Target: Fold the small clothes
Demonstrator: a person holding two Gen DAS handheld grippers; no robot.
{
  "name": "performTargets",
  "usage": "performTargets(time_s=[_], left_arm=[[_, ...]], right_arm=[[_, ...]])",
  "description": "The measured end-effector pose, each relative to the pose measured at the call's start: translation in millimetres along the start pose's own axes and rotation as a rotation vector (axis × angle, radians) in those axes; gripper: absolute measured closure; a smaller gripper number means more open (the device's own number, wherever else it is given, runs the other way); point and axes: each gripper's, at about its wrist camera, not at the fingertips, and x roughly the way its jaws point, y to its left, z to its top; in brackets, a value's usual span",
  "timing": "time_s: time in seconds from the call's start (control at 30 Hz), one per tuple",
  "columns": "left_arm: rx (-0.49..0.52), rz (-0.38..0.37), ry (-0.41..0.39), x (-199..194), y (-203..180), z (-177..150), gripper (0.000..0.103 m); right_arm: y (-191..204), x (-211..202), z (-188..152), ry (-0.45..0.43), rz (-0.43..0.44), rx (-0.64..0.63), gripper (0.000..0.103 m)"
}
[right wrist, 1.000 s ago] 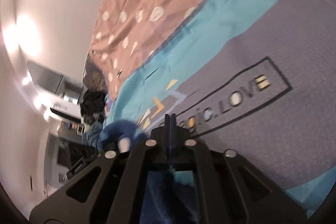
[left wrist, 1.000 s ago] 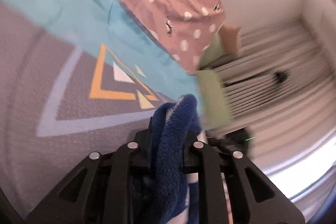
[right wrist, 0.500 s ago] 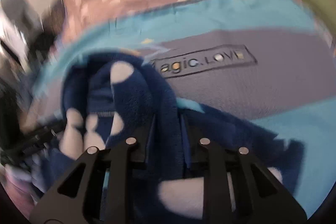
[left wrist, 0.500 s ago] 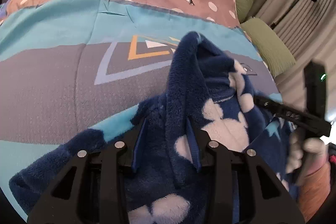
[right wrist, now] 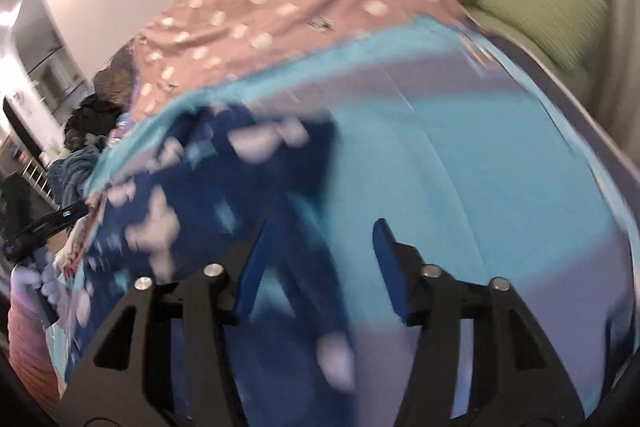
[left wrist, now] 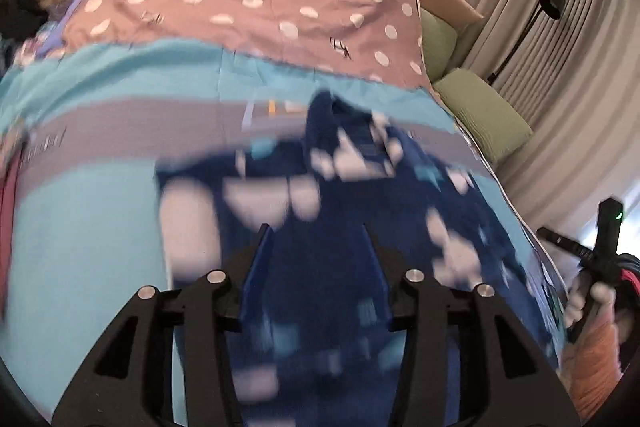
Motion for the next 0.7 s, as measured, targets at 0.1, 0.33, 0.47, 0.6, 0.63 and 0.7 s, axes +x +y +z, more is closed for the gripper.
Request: performTargets(time_s=[0.1,0.33,0.47,0.6,0.63,0.7], left_arm=[[0.012,0.043,0.029,-18,-5,-47,0.057],[-0.033,0.107,0.057,-66,4,-123,0.056],[-0.070,0.106,0.067,-86,8,-153,0.056],[-0.097,0.101,0.084,-104,8,-188,0.056],[-0.102,0.103,0.085,-106,8,-194,0.056],[-0.119,0.112,0.072,-119,7,-206,0.056]], right_arm=[[-35,-19,-51,0.038,0.015,0.152,0.057],[-43,-57,-94,0.040,0.054,0.177,0.057],[-30,-70,-102,0.052,0.110,0.149,0.057],[-29,-79,-125,0.070,0.130,0.137,0.057],[-29,-84,-131,0.063,0.124,0.137,0.057],[-23,-97,-138,0.030,0.091,0.114,0.057]])
